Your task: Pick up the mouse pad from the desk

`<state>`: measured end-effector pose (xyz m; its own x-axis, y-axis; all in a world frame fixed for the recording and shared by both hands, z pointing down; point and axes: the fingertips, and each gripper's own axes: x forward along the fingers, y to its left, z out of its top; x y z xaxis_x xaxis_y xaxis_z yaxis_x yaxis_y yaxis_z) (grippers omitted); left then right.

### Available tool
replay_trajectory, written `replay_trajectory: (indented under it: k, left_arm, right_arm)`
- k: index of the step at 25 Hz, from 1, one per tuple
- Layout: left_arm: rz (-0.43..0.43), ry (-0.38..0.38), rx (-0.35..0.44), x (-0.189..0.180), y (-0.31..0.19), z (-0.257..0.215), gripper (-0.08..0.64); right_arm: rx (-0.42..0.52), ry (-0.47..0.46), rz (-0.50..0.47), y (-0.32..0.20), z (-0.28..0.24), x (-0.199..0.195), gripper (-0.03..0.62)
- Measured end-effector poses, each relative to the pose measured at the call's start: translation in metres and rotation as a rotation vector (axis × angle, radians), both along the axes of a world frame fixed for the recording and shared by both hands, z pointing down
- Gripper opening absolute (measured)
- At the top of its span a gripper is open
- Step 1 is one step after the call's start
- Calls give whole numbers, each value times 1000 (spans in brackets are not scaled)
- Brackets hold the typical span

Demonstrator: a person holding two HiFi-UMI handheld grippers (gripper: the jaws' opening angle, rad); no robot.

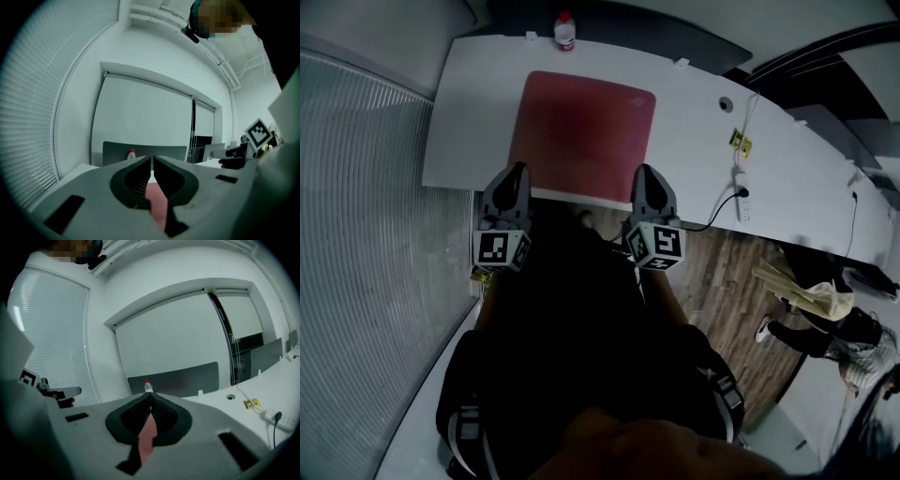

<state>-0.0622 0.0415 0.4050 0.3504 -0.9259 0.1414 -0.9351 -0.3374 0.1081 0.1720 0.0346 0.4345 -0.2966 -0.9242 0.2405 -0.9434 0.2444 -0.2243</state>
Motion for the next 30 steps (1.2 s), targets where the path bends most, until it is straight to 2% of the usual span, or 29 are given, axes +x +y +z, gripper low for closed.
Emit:
replay_trajectory:
  k: [3,8,14,21,25,27,30]
  left_arm:
    - [15,5,0,-8,-19,9,18]
    - [29,6,-50,-24,-60,8,17]
    - [78,-7,-110,-45,-110,41,17]
    - [149,-51,-196,-60,-142,92,18]
    - [198,-62,-266,-56,-146,127,18]
    - [216,-81,-314,-56,-147,148,20]
    - [203,-109,-381,-55,-149,175,35]
  right_arm:
    - [-10,8,20,-12,1,-6,2]
    - [-36,17,45,-43,7,-25,2]
    - [-112,49,83,-81,30,-42,2]
    - [-178,79,157,-109,62,-35,3]
    - [-220,98,154,-119,86,-24,6]
    - [-248,92,146,-124,102,-20,28]
    - [-286,112,136,-127,122,-9,38]
